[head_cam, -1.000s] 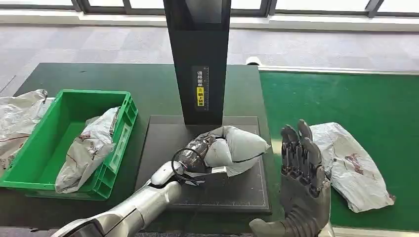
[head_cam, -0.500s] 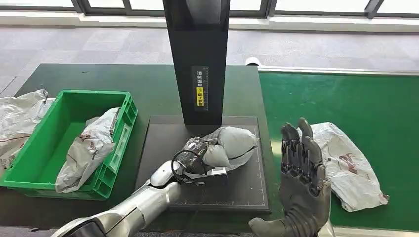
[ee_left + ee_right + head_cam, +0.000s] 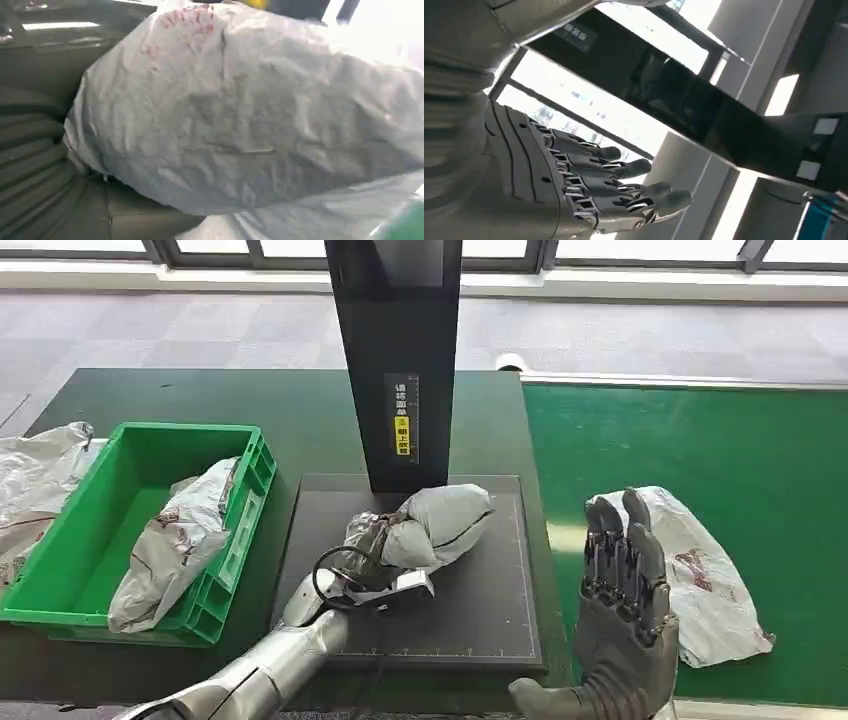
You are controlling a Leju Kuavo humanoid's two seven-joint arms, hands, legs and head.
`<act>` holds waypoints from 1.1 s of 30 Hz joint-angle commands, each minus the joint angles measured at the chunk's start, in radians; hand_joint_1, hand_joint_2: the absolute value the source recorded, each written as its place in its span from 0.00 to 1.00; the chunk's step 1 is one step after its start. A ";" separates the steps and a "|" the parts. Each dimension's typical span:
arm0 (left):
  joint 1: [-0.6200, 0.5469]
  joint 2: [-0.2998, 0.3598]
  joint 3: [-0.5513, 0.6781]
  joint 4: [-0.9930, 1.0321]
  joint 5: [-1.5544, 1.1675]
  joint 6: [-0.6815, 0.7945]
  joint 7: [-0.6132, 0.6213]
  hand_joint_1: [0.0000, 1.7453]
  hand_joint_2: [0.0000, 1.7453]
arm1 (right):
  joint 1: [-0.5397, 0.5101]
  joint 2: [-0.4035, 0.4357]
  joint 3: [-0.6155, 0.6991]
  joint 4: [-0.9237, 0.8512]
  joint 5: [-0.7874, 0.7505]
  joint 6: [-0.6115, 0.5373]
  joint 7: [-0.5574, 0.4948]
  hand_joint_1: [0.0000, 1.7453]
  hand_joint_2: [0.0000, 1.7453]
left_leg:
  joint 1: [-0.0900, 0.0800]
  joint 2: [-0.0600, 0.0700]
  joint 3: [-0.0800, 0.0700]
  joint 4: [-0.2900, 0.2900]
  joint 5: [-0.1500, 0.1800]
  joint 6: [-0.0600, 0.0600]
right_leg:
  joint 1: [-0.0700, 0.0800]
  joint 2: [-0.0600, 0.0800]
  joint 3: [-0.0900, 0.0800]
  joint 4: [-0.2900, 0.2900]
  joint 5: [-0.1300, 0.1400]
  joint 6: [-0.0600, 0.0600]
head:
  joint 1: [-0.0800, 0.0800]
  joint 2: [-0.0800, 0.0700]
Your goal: Moved the parcel from conveyor to table for the left to box.
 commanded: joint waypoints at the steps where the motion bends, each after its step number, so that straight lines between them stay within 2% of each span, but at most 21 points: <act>1: 0.258 0.075 0.310 -0.633 0.067 0.025 -0.122 1.00 1.00 | 0.100 0.004 0.009 -0.057 0.041 -0.037 -0.019 0.00 1.00 | -0.001 0.003 -0.001 -0.002 0.000 0.001 | -0.001 0.003 -0.003 -0.001 0.000 0.000 | 0.000 0.000; 7: 0.326 0.069 0.330 -0.799 0.122 0.026 -0.162 1.00 1.00 | 0.133 0.028 0.001 -0.079 0.077 -0.040 -0.019 0.00 1.00 | -0.001 0.005 -0.004 -0.002 -0.002 0.000 | -0.001 0.006 -0.006 0.000 -0.001 -0.001 | 0.000 0.000; 14: 0.356 0.054 0.382 -0.856 0.174 0.026 -0.232 1.00 1.00 | 0.128 0.023 0.002 -0.075 0.066 -0.038 -0.019 0.00 1.00 | 0.000 0.003 -0.006 -0.001 -0.002 -0.001 | 0.000 0.003 -0.007 0.000 -0.001 -0.001 | 0.000 0.000; 20: 0.359 0.042 0.417 -0.883 0.171 0.026 -0.238 1.00 1.00 | 0.128 0.025 -0.002 -0.074 0.062 -0.036 -0.019 0.00 1.00 | -0.001 0.003 -0.006 -0.001 -0.002 -0.001 | -0.001 0.003 -0.007 0.000 -0.001 -0.001 | 0.000 0.000; 21: 0.355 0.011 0.542 -0.976 0.125 0.026 -0.236 1.00 1.00 | 0.129 0.026 -0.003 -0.075 0.060 -0.032 -0.019 0.00 1.00 | -0.001 0.004 -0.005 -0.002 -0.002 0.000 | -0.001 0.004 -0.007 -0.001 -0.001 -0.001 | 0.000 0.000; 22: 0.318 0.011 0.716 -0.995 0.073 0.026 -0.201 1.00 1.00 | 0.133 0.027 -0.006 -0.081 0.058 -0.023 -0.019 0.00 1.00 | 0.000 0.003 -0.005 -0.001 -0.002 0.000 | 0.000 0.003 -0.006 -0.001 -0.001 -0.001 | 0.000 0.000; 25: 0.298 0.011 0.726 -0.973 0.072 0.026 -0.205 1.00 1.00 | 0.137 0.026 -0.006 -0.085 0.058 -0.022 -0.019 0.00 1.00 | -0.001 0.009 -0.004 -0.003 -0.002 -0.001 | -0.001 0.009 -0.008 0.000 0.000 -0.002 | 0.000 0.000; 27: 0.298 0.011 0.726 -0.973 0.072 0.026 -0.205 1.00 1.00 | 0.137 0.026 -0.006 -0.085 0.058 -0.022 -0.019 0.00 1.00 | 0.000 0.004 -0.005 -0.002 -0.002 -0.001 | 0.000 0.004 -0.006 -0.001 -0.001 -0.002 | 0.000 0.000; 28: 0.270 0.011 0.800 -0.962 0.023 0.026 -0.193 1.00 1.00 | 0.141 0.027 -0.008 -0.087 0.062 -0.016 -0.019 0.00 1.00 | 0.000 0.005 -0.004 -0.002 -0.002 -0.001 | -0.001 0.005 -0.007 0.000 -0.001 -0.002 | 0.000 0.000; 29: 0.238 0.011 0.860 -0.948 -0.109 0.026 -0.126 1.00 1.00 | 0.145 0.027 -0.006 -0.089 0.065 -0.014 -0.019 0.00 1.00 | 0.000 0.005 -0.004 -0.001 -0.002 -0.001 | 0.000 0.006 -0.007 0.000 -0.001 -0.002 | 0.000 0.000; 30: 0.192 0.011 0.952 -0.922 -0.329 0.026 -0.001 1.00 1.00 | 0.154 0.024 -0.004 -0.095 0.068 -0.013 -0.019 0.00 1.00 | 0.000 0.004 -0.005 0.000 -0.002 -0.001 | 0.000 0.005 -0.008 0.001 -0.001 -0.001 | 0.000 0.000; 32: 0.110 0.011 1.111 -0.777 -0.501 0.026 -0.013 1.00 1.00 | 0.171 0.007 0.003 -0.109 0.057 -0.020 -0.019 0.00 1.00 | 0.001 0.002 -0.005 -0.001 -0.001 -0.001 | 0.001 0.003 -0.007 0.000 -0.001 -0.002 | 0.000 0.000; 33: 0.088 0.011 1.152 -0.747 -0.533 0.026 -0.022 1.00 1.00 | 0.170 -0.003 0.008 -0.109 0.049 -0.025 -0.019 0.00 1.00 | 0.001 0.002 -0.005 -0.001 -0.001 -0.001 | 0.001 0.003 -0.006 0.000 -0.001 -0.001 | 0.000 0.000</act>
